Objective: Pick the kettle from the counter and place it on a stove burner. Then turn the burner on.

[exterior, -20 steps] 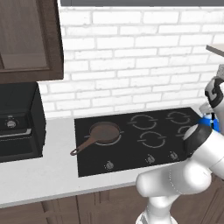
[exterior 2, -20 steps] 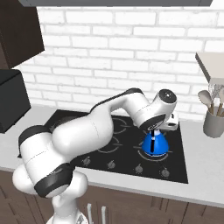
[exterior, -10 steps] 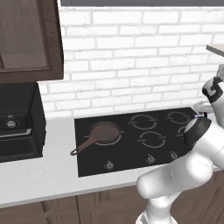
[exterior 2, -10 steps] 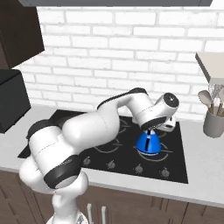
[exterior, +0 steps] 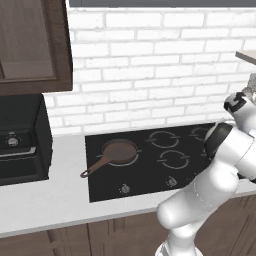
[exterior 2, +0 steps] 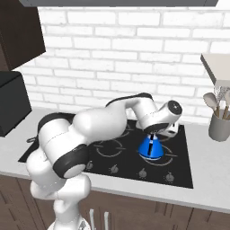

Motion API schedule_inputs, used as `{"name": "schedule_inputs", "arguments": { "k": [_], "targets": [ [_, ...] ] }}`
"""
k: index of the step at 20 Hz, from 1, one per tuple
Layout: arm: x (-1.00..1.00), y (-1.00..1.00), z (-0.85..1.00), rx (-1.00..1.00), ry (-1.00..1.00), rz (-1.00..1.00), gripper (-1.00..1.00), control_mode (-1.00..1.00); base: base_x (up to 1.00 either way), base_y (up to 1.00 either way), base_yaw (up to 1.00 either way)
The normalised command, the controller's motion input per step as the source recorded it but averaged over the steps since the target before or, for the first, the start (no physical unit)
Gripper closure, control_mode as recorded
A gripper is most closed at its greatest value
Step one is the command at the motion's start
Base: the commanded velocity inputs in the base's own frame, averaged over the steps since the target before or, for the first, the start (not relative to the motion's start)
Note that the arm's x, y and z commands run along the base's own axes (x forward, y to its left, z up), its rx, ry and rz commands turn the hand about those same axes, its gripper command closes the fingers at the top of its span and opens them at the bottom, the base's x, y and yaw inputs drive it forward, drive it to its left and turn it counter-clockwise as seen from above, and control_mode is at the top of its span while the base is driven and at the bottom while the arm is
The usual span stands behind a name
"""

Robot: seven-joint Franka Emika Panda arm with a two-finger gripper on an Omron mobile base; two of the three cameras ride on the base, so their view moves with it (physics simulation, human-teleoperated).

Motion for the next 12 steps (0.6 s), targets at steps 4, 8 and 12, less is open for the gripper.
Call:
{"name": "schedule_inputs", "arguments": {
  "k": [4,8,12],
  "targets": [
    [0.21,0.0,-0.64,0.0,-0.05,0.05,1.0,-1.0,0.0,0.0,0.0],
    [0.02,-0.01,-0.23,0.0,-0.09,0.04,1.0,-1.0,0.0,0.0,0.0],
    [0.0,-0.04,0.0,0.0,-0.13,0.07,1.0,-1.0,0.0,0.0,0.0]
  ]
}}
